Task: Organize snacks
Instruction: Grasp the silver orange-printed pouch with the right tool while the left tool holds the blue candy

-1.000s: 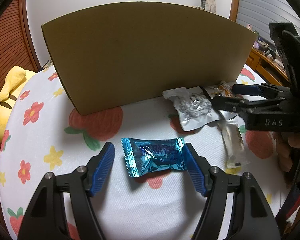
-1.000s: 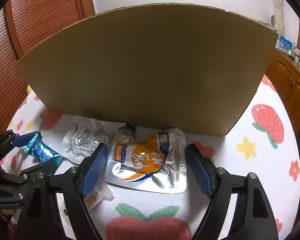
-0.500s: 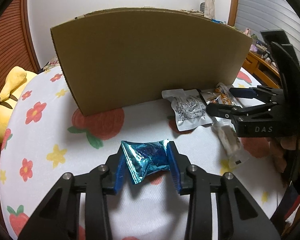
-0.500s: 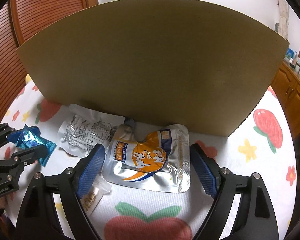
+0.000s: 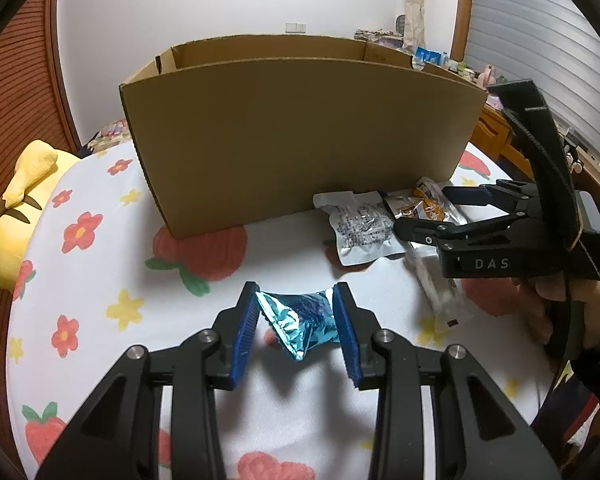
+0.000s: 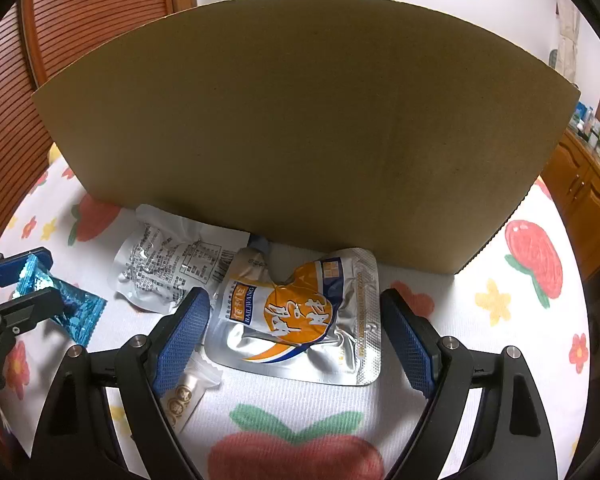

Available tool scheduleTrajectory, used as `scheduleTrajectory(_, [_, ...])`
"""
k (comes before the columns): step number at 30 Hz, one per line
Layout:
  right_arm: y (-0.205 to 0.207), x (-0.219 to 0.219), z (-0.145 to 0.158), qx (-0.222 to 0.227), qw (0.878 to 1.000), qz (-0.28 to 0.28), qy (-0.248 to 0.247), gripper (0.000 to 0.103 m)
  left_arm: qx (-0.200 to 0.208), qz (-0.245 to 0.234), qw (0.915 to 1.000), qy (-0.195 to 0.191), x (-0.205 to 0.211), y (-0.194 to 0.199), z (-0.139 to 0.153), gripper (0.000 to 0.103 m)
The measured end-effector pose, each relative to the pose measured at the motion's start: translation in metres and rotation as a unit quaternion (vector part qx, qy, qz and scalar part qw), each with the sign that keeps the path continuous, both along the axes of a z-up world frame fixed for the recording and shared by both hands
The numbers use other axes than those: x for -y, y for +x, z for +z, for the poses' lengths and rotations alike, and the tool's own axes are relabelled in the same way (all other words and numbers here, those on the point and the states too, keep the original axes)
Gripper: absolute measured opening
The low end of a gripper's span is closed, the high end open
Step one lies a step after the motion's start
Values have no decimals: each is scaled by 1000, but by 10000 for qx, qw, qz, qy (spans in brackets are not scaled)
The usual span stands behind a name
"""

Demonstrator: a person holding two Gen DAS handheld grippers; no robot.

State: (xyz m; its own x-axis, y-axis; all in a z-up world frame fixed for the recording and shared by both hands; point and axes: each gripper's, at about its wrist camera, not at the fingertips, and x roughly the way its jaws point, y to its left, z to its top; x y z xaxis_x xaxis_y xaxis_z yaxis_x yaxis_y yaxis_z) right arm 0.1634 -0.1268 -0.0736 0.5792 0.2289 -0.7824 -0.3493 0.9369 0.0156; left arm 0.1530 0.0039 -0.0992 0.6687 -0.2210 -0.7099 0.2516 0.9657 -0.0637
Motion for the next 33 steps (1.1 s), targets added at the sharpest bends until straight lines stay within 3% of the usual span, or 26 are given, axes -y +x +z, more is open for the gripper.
scheduleTrajectory(7, [0,0,0,1,10000,0,-1,88,-199,-68,9996,163,9,7,-10,55])
scheduleTrajectory(12, [1,0,0,0,10000,0,0,88,-273,-148,9991,300,16,7,-19,56])
scheduleTrajectory(14, [1,1,0,1,10000,0,-1,88,-270,-162,9991,295,17,8,-18,52])
scheduleTrajectory(18, [1,1,0,1,10000,-1,-1,88,-193,-328,9990,221,22,4,-17,27])
scheduleTrajectory(27, [1,2,0,-6,10000,-4,13,88,-43,-287,9996,-46,17,-7,-5,22])
scheduleTrajectory(33, [0,1,2,-37,9999,110,-41,82,104,-249,9996,-106,13,-15,4,22])
